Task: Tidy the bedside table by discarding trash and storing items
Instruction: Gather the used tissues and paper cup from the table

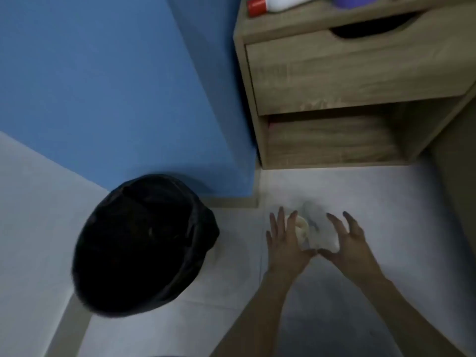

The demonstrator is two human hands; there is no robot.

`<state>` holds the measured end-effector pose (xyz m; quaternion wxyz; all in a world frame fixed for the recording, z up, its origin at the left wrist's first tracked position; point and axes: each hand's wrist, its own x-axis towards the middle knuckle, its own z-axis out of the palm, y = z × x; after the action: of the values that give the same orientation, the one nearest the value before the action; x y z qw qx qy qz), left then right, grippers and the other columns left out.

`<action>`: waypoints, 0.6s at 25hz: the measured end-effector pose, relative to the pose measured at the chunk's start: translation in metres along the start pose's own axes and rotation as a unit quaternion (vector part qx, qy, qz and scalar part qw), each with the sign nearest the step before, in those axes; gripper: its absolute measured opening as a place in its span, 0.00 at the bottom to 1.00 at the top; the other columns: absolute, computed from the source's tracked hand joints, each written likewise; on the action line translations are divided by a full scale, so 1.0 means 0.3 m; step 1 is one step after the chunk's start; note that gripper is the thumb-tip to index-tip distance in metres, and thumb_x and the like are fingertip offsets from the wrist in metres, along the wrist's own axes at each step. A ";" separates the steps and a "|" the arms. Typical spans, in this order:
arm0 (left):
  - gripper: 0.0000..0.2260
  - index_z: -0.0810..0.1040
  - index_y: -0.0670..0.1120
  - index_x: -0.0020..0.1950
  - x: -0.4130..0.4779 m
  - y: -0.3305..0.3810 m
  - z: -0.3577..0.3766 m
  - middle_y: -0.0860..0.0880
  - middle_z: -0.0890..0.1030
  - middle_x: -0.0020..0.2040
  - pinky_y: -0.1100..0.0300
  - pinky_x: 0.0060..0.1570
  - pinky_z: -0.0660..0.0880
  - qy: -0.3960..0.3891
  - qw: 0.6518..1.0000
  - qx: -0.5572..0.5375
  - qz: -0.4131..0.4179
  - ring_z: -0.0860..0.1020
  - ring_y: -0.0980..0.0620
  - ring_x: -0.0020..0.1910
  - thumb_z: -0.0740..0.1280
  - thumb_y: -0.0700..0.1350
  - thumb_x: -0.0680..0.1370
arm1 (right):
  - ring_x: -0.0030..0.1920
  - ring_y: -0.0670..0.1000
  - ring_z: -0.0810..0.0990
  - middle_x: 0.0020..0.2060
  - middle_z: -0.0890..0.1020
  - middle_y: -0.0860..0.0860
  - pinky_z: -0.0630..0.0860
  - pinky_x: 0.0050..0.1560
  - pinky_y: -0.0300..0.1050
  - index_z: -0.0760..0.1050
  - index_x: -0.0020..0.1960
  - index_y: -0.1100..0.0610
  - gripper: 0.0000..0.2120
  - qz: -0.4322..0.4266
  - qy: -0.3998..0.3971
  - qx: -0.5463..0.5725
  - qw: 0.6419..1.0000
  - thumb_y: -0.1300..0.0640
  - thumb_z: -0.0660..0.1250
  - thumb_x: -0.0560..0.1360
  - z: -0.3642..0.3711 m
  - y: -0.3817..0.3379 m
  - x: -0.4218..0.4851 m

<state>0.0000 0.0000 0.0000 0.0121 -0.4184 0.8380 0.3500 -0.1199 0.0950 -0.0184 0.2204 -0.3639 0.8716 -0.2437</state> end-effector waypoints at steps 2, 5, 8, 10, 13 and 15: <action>0.45 0.50 0.54 0.77 0.056 -0.046 0.057 0.51 0.40 0.79 0.45 0.74 0.52 -0.014 0.999 0.029 -0.003 0.39 0.47 0.78 0.73 0.58 0.68 | 0.75 0.61 0.49 0.76 0.46 0.55 0.64 0.66 0.60 0.50 0.74 0.45 0.45 0.010 -0.068 -0.056 0.996 0.42 0.72 0.65 0.094 0.053 0.063; 0.42 0.53 0.56 0.76 0.138 -0.133 0.137 0.52 0.44 0.79 0.48 0.72 0.58 -0.010 0.999 0.035 -0.010 0.44 0.49 0.78 0.73 0.59 0.68 | 0.75 0.60 0.43 0.76 0.42 0.53 0.62 0.67 0.61 0.43 0.74 0.41 0.45 -0.010 -0.134 -0.122 0.983 0.41 0.68 0.68 0.205 0.108 0.166; 0.36 0.60 0.57 0.73 0.148 -0.143 0.189 0.48 0.58 0.76 0.53 0.66 0.66 0.049 0.999 0.016 0.011 0.60 0.47 0.74 0.73 0.51 0.69 | 0.72 0.60 0.54 0.74 0.55 0.55 0.70 0.60 0.55 0.55 0.73 0.46 0.36 -0.024 -0.109 -0.182 0.977 0.50 0.68 0.70 0.260 0.151 0.199; 0.30 0.63 0.58 0.65 0.168 -0.149 0.190 0.47 0.69 0.68 0.53 0.57 0.72 0.099 0.994 0.008 0.044 0.70 0.43 0.65 0.72 0.48 0.68 | 0.65 0.61 0.67 0.66 0.69 0.58 0.74 0.56 0.53 0.71 0.65 0.53 0.24 -0.038 -0.062 -0.148 0.986 0.58 0.68 0.69 0.280 0.175 0.221; 0.23 0.69 0.54 0.60 0.180 -0.099 0.148 0.48 0.73 0.61 0.55 0.49 0.74 0.142 0.989 -0.016 0.033 0.74 0.45 0.57 0.70 0.48 0.67 | 0.48 0.62 0.81 0.47 0.81 0.62 0.78 0.47 0.51 0.81 0.48 0.61 0.11 -0.024 -0.017 -0.045 0.999 0.66 0.68 0.65 0.203 0.179 0.282; 0.21 0.73 0.50 0.58 0.182 -0.042 0.096 0.50 0.73 0.59 0.57 0.48 0.76 0.189 0.981 -0.045 0.019 0.76 0.47 0.56 0.70 0.49 0.66 | 0.39 0.64 0.81 0.39 0.81 0.65 0.76 0.40 0.46 0.80 0.42 0.66 0.08 -0.030 0.032 -0.016 0.999 0.70 0.68 0.64 0.089 0.146 0.325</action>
<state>-0.0342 -0.0257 -0.0460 -0.1719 -0.4611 0.8163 0.3025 -0.1903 0.0427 -0.0851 0.1795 -0.3854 0.8705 -0.2481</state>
